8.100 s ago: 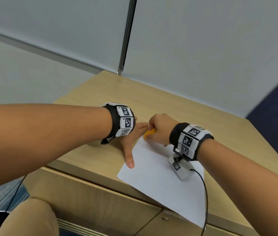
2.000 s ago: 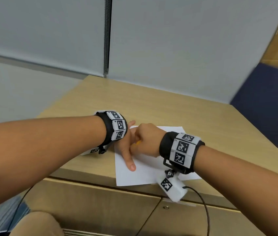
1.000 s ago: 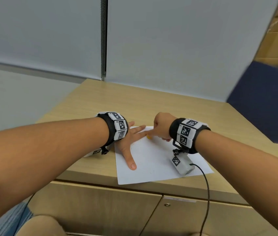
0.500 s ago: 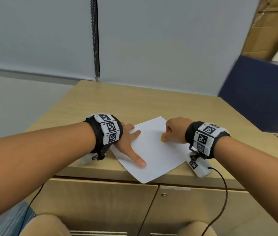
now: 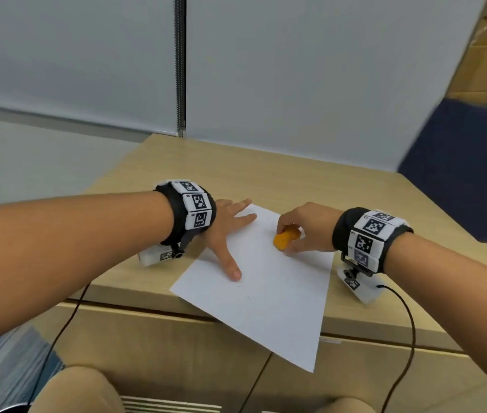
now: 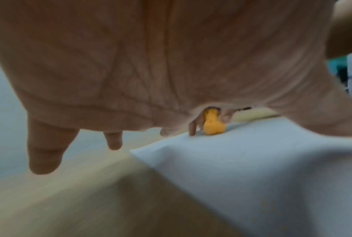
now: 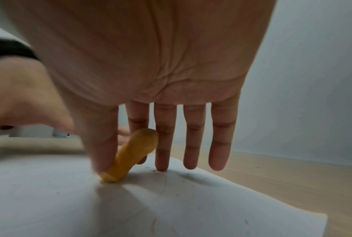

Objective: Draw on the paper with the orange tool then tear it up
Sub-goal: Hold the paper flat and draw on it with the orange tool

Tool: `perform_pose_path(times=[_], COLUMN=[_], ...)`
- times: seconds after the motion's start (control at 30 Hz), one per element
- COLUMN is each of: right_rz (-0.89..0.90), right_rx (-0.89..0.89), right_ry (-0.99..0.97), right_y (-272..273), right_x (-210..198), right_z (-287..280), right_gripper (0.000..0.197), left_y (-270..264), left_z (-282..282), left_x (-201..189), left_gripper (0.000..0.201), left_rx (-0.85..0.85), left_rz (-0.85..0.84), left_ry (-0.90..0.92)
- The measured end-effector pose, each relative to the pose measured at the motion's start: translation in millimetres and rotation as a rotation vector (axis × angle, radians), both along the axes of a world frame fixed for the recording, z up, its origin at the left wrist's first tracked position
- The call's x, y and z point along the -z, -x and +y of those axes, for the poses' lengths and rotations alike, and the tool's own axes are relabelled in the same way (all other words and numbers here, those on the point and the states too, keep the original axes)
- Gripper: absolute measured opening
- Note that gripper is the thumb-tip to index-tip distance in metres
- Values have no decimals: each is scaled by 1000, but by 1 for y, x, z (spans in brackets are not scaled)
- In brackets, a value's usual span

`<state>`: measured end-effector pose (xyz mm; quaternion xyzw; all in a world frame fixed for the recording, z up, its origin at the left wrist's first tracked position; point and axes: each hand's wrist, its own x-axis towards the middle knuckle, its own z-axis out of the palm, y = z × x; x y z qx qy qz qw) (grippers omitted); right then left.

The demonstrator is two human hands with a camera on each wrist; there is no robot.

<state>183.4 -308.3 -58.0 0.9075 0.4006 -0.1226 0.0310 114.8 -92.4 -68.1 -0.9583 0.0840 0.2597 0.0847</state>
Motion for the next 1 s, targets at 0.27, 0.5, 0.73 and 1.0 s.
perform_pose_path(times=[0.27, 0.5, 0.73, 1.0], right_rz=[-16, 87, -95, -70], right_rx=[-22, -185, -49, -80], right_ry=[-93, -83, -66, -36], right_y=[6, 39, 11, 17], right_x=[2, 7, -3, -3], right_z=[29, 61, 66, 70], right_gripper=[36, 31, 29, 31], left_y=[-17, -23, -22, -22], left_z=[9, 7, 8, 5], left_x=[25, 27, 26, 26], left_gripper=[151, 145, 153, 153], left_rx=[34, 45, 45, 47], left_rz=[45, 84, 55, 37], left_ry=[20, -15, 6, -25])
